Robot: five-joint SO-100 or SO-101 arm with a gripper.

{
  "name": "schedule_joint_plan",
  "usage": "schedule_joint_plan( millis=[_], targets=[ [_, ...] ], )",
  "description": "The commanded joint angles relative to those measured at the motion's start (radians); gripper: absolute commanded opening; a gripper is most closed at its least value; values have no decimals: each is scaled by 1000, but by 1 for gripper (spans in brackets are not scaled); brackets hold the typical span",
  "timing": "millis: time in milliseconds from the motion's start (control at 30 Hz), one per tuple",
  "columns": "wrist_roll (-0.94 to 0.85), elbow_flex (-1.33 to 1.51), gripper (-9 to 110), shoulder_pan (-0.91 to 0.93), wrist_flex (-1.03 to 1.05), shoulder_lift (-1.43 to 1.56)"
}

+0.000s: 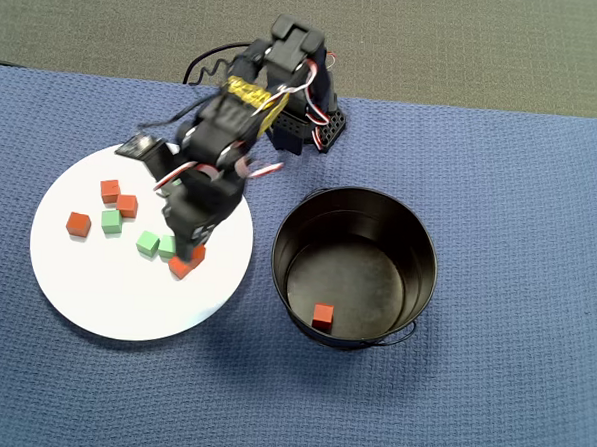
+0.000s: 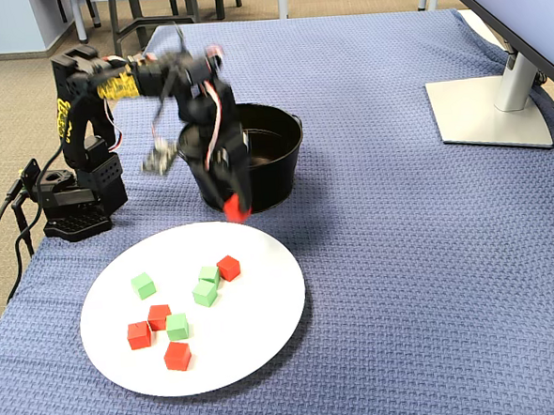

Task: Pick up the red cubes from the white plate and place them in the black recipient

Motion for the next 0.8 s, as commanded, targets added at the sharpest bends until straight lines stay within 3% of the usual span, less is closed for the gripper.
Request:
schedule_joint_plan(
  millis=[0, 333, 367, 433, 467, 533, 767],
  targets=[
    [34, 29, 0, -144, 5, 193],
    [121, 272, 0, -672, -158, 345],
    [114, 281, 3, -710, -172, 342],
    [94, 285, 25, -761, -178, 331],
    [104, 273, 31, -758, -172, 330],
    [127, 222, 33, -698, -143, 328],
    [198, 83, 24, -261, -49, 287]
  ],
)
